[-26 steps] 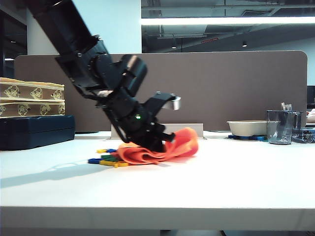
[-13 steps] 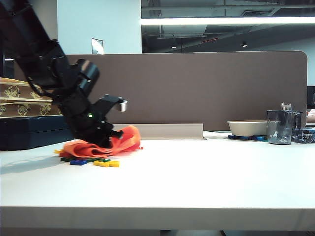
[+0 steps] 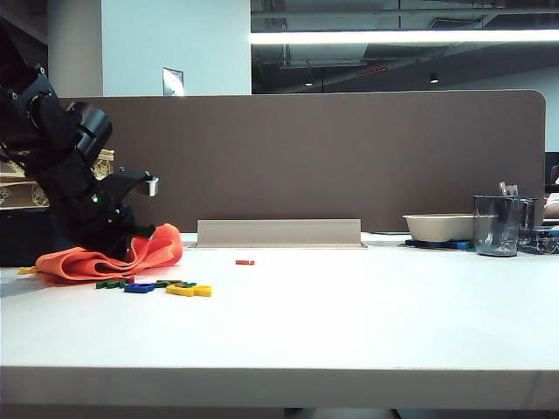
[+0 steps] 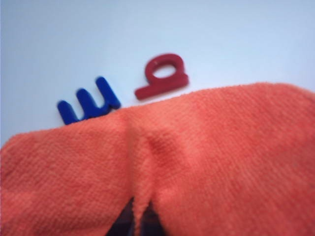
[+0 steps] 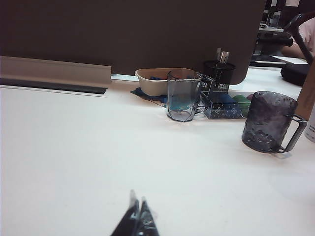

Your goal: Use an orange cloth to wipe the letter magnets on the table away for a distance.

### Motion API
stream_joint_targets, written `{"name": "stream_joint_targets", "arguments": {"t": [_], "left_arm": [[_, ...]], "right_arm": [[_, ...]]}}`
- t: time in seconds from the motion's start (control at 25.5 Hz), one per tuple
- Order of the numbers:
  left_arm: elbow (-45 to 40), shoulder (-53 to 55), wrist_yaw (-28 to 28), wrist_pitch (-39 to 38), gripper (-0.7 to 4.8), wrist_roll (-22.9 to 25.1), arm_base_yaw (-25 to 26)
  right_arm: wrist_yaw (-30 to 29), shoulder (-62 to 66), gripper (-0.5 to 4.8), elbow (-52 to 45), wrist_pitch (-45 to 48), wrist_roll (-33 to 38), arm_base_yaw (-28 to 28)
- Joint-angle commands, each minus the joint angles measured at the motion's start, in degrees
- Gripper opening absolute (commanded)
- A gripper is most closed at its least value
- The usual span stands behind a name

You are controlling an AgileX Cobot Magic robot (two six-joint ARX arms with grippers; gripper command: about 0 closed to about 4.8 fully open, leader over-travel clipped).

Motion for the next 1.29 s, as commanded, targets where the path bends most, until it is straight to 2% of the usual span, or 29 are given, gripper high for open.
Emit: {"name": "stream_joint_targets", "arguments": {"t": [0.04, 0.27, 0.43, 0.63, 0.78, 0.94, 1.06, 1.29], "left_arm": [[0.0, -3.2, 1.8, 2.8, -0.06, -0.6, -1.4], [0.0, -9.5, 2.7, 3.9, -0.06, -0.6, -7.0], [0.0, -14.1, 3.0, 4.0, -0.06, -0.6, -15.5], [0.0, -17.4, 3.0, 4.2, -0.06, -0.6, -28.7], [0.0, -16.3, 2.2, 2.6, -0.06, -0.6, -34.3], [-0.1, -14.1, -0.4, -1.6, -0.06, -0.6, -34.6], [-0.8, -12.5, -1.1, -4.8, -0.06, -0.7, -33.0], [-10.9, -12.7, -0.6, 0.0, -0.06, -2.4, -29.6]], "right_arm": [[0.0, -0.2, -0.05, -0.4, 0.5, 0.1, 0.0], [0.0, -0.2, -0.05, -0.4, 0.5, 0.1, 0.0], [0.0, -0.2, -0.05, -0.4, 0.5, 0.1, 0.0], [0.0, -0.2, -0.05, -0.4, 0.5, 0.1, 0.0], [0.0, -0.2, -0.05, -0.4, 0.5, 0.1, 0.0], [0.0, -0.2, -0.05, -0.4, 0.5, 0.1, 0.0], [0.0, -0.2, -0.05, -0.4, 0.5, 0.1, 0.0], [0.0, -0.2, -0.05, -0.4, 0.5, 0.1, 0.0]]}}
